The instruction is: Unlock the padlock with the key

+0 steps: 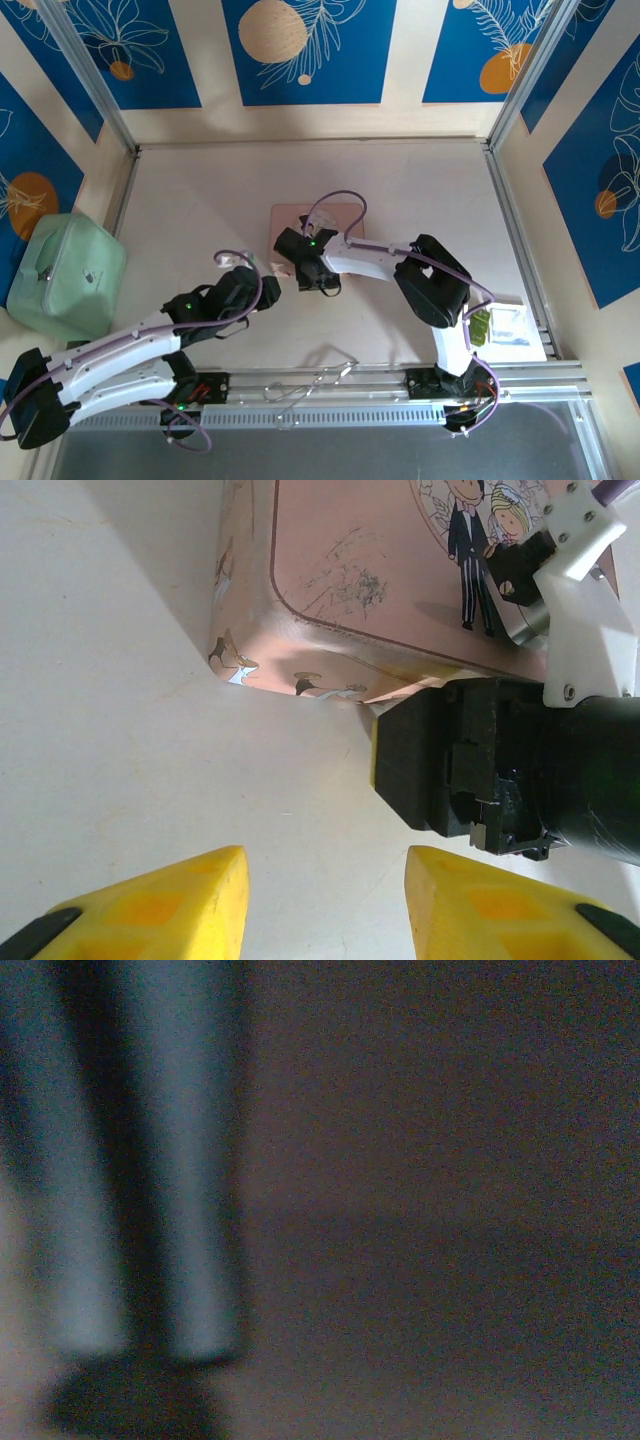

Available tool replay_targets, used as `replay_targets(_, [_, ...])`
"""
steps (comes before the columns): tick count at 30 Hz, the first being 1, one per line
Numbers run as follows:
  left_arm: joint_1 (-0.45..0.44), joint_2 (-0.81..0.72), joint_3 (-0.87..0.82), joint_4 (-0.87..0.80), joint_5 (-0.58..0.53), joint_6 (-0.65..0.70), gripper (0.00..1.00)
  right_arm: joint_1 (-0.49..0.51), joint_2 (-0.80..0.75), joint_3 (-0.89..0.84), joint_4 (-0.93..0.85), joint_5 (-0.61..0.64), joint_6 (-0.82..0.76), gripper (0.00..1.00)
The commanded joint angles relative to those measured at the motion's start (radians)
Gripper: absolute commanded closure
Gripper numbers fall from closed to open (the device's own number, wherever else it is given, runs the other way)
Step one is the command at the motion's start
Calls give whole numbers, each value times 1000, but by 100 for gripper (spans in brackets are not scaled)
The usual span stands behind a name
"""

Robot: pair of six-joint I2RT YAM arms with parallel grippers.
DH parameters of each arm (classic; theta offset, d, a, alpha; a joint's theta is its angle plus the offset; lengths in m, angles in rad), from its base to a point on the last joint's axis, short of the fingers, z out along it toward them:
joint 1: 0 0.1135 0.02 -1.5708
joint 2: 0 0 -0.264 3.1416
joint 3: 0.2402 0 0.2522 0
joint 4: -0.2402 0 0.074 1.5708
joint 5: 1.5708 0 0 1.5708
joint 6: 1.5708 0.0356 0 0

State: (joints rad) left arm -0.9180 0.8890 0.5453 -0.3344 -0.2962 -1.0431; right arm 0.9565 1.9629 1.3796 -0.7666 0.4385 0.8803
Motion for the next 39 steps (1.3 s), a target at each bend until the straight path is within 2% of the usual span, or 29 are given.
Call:
replay_targets(1, [11, -12, -7, 16, 6, -17, 54, 2, 18, 34, -58, 19, 5, 60])
replay_targets(9, [12, -9, -11, 23, 11, -16, 55, 10, 6, 29, -53, 13, 4, 88])
replay_targets(15, [13, -6, -19, 28, 14, -18, 55, 9, -26, -2, -9, -39, -18, 99])
replay_targets(21, [14, 1, -33, 36, 15, -23, 54, -23, -87, -67, 106, -190, -117, 100])
replay_targets(29, [19, 8, -35, 43, 20, -18, 54, -175, -166, -196, 254, -584, -237, 100])
replay_targets(31, [20, 11, -33, 43, 21, -18, 54, -209, -169, -220, 263, -644, -248, 100])
replay_targets(37, [23, 30, -26, 55, 29, -16, 54, -222, -152, -229, 236, -642, -246, 100])
replay_targets(39, [24, 41, -17, 56, 33, -15, 54, -218, -148, -230, 226, -618, -236, 96])
